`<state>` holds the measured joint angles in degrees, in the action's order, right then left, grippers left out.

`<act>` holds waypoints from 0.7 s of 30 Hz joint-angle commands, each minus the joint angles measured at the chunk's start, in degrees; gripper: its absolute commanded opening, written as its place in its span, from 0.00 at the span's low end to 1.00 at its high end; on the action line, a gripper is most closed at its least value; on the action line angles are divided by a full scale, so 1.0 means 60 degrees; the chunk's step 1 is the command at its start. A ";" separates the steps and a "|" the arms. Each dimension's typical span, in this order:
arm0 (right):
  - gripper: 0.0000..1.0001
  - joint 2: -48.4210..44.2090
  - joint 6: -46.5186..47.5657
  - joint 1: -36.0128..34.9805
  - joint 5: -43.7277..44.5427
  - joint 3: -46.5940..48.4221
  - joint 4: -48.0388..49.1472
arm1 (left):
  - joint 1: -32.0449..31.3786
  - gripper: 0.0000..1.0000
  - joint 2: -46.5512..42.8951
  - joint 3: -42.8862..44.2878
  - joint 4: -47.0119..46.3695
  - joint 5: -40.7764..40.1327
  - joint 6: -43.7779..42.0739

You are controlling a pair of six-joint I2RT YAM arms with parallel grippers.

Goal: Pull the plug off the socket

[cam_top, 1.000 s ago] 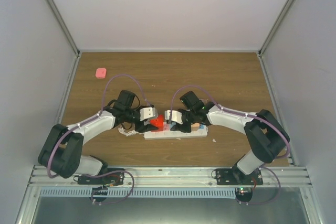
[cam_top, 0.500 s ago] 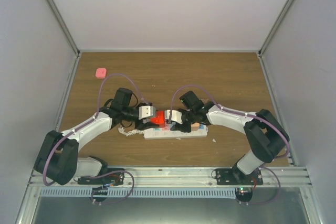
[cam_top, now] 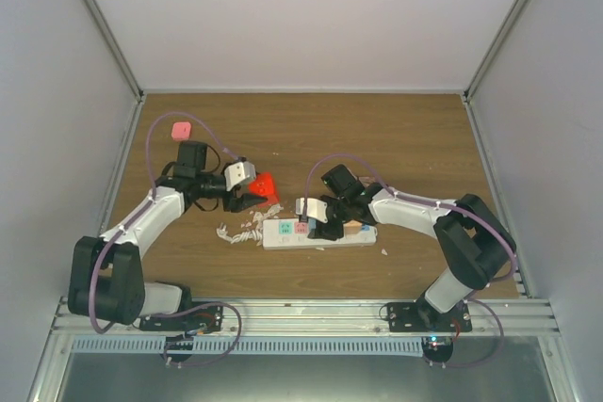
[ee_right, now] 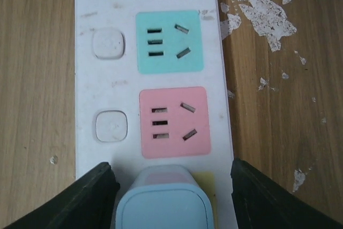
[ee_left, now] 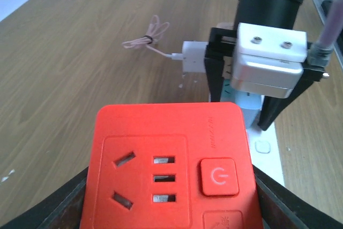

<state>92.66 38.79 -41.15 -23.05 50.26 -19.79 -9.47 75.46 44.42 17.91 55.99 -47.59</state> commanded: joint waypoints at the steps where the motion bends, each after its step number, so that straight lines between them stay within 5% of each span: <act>1: 0.63 -0.0001 -0.0134 0.0017 0.0274 0.0058 -0.0498 | 0.0565 0.24 0.0162 0.0639 0.0405 0.0630 -0.0148; 21: 0.88 -0.1553 -0.0247 0.0494 -0.0847 0.0722 -0.0624 | 0.1550 0.27 0.0884 0.3307 0.3343 -0.1603 -0.1733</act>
<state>86.80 38.20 -39.59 -25.19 53.15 -23.35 -0.45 80.29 60.58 34.70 50.61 -54.74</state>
